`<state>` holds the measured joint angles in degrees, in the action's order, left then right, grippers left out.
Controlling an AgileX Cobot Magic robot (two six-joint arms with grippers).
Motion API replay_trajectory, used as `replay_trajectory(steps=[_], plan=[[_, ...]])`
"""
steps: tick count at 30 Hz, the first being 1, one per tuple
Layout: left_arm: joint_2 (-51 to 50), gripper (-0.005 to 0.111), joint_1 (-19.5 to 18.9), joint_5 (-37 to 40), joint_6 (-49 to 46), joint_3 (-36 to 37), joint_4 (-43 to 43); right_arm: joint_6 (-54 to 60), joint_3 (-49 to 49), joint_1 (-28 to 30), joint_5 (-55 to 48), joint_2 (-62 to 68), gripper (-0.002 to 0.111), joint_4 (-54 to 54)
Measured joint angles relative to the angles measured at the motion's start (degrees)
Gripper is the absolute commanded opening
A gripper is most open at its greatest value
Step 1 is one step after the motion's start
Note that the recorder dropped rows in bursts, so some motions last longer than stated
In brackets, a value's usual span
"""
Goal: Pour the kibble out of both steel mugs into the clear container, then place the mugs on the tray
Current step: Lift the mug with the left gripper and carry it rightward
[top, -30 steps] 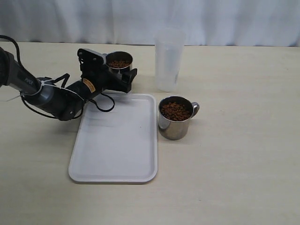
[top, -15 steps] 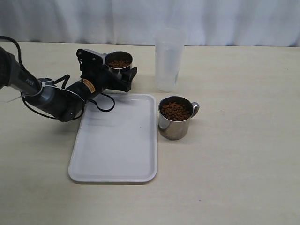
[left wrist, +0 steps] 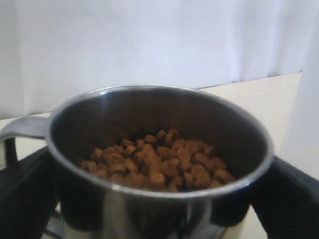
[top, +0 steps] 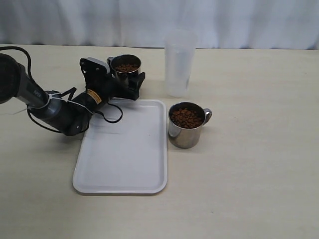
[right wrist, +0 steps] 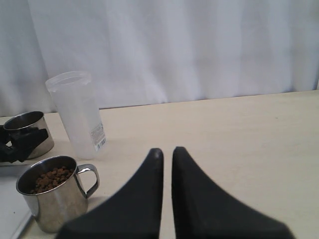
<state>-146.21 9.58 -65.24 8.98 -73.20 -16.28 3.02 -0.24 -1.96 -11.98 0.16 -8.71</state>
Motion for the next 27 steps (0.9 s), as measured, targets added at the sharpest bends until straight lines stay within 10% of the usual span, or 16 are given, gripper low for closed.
replay_trajectory(steps=[18,27], plan=[[0.00,0.081,0.00,6.85,0.10,-3.56,-2.85,0.00,0.00,0.00,0.00,0.00,0.005,0.00],[0.00,0.003,0.00,6.85,0.10,-3.56,0.02,0.00,0.00,0.00,0.00,0.00,0.005,0.00]])
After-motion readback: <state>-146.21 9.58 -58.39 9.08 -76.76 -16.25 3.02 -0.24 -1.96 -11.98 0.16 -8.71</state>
